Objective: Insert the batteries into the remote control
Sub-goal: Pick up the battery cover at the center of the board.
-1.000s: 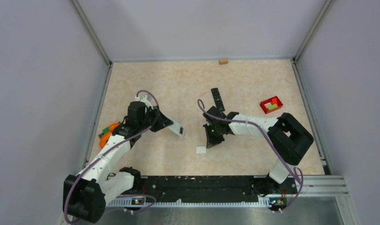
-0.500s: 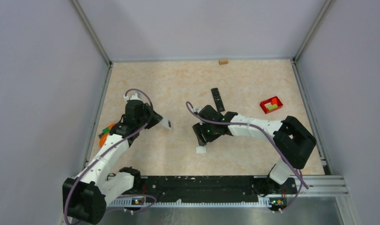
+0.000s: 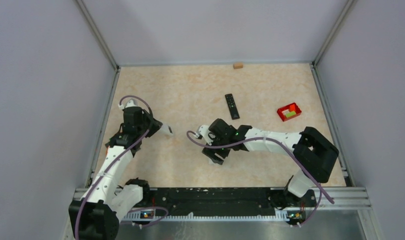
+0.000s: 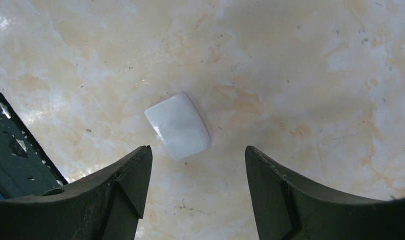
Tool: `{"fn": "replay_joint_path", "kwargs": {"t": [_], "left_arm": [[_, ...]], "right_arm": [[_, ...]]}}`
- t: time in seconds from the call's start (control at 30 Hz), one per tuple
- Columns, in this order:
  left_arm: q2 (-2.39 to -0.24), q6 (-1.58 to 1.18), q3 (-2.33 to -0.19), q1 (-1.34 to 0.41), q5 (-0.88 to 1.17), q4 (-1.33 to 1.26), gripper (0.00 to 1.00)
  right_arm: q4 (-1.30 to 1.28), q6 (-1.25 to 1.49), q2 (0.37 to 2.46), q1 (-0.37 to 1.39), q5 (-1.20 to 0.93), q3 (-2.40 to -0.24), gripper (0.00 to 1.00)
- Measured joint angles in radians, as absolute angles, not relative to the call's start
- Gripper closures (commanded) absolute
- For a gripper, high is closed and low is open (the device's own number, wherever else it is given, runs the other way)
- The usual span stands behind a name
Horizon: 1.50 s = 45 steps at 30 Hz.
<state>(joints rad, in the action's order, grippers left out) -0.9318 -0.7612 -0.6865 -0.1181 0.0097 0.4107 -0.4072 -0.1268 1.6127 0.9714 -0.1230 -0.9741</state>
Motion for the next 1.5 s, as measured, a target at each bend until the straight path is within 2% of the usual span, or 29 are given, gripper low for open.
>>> {"fn": "replay_joint_path", "kwargs": {"t": [0.33, 0.6, 0.77, 1.03, 1.17, 1.27, 1.4, 1.5], "left_arm": [[-0.932, -0.759, -0.686, -0.089, 0.084, 0.412, 1.0], [-0.925, -0.756, -0.685, -0.075, 0.119, 0.413, 1.0], [-0.912, -0.756, -0.68, -0.073, 0.146, 0.411, 1.0], [-0.905, -0.757, -0.635, -0.073, 0.198, 0.402, 1.0], [-0.905, -0.757, -0.629, -0.073, 0.227, 0.396, 1.0], [-0.905, -0.757, -0.626, -0.072, 0.248, 0.388, 1.0], [-0.905, -0.756, -0.624, -0.072, 0.275, 0.366, 1.0], [-0.908, -0.754, -0.621, -0.073, 0.309, 0.336, 1.0]], "right_arm": [[-0.381, -0.202, 1.674, 1.05, -0.092, -0.983, 0.33], [-0.356, -0.142, 1.707, 1.067, 0.012, -0.987, 0.64], [-0.358, 0.073, 1.724, 1.043, 0.142, -1.012, 0.64], [-0.375, 0.698, 1.654, 0.89, 0.395, -0.928, 0.57], [-0.428, 0.916, 1.597, 0.87, 0.458, -0.879, 0.37], [-0.451, 1.007, 1.596, 0.873, 0.472, -0.888, 0.25], [-0.488, 1.03, 1.596, 0.873, 0.479, -0.924, 0.24], [-0.496, 0.95, 1.596, 0.872, 0.471, -0.959, 0.24]]}}
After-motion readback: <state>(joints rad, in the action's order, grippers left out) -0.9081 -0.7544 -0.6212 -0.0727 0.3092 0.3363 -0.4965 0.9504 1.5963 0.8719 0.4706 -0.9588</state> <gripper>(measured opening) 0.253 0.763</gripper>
